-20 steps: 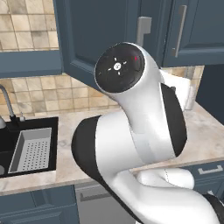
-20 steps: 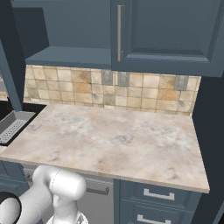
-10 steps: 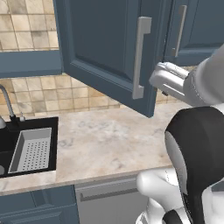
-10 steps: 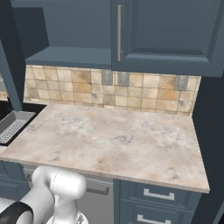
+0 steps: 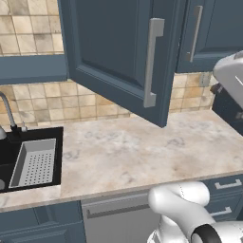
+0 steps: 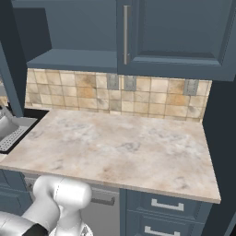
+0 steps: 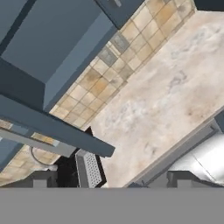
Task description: Open the cabinet, pick the kettle from the cabinet, and place it in the sink.
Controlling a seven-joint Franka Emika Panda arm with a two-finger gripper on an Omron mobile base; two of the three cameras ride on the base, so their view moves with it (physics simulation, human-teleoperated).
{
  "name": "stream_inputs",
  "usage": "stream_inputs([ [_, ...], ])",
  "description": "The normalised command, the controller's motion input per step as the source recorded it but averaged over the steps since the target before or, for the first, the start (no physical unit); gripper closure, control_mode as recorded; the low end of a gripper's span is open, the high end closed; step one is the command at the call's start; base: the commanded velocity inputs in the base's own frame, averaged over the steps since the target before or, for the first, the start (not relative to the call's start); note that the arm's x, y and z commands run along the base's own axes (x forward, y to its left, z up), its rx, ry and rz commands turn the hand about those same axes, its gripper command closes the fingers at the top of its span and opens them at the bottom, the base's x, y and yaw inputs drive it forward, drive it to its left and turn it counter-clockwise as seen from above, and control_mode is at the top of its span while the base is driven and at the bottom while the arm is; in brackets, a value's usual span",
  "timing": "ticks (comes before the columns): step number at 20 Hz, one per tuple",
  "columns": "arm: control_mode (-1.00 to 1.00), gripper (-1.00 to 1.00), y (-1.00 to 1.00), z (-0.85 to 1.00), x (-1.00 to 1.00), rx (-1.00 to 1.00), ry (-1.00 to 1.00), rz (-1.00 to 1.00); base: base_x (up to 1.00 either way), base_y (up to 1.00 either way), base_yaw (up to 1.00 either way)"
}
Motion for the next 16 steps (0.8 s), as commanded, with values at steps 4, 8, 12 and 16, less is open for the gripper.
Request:
stream_inputs([
  [4, -1.00, -1.00, -0.22, 0.04, 0.16, 0.27, 0.00, 0.07, 0.00, 0.00, 0.00],
  [8, -1.00, -1.00, -0.07, 0.00, 0.29, 0.26, 0.00, 0.08, 0.00, 0.00, 0.00],
  [12, -1.00, -1.00, -0.05, -0.04, 0.34, 0.25, 0.00, 0.08, 0.00, 0.00, 0.00],
  [16, -1.00, -1.00, 0.00, -0.14, 0.44, 0.21, 0.00, 0.08, 0.00, 0.00, 0.00],
])
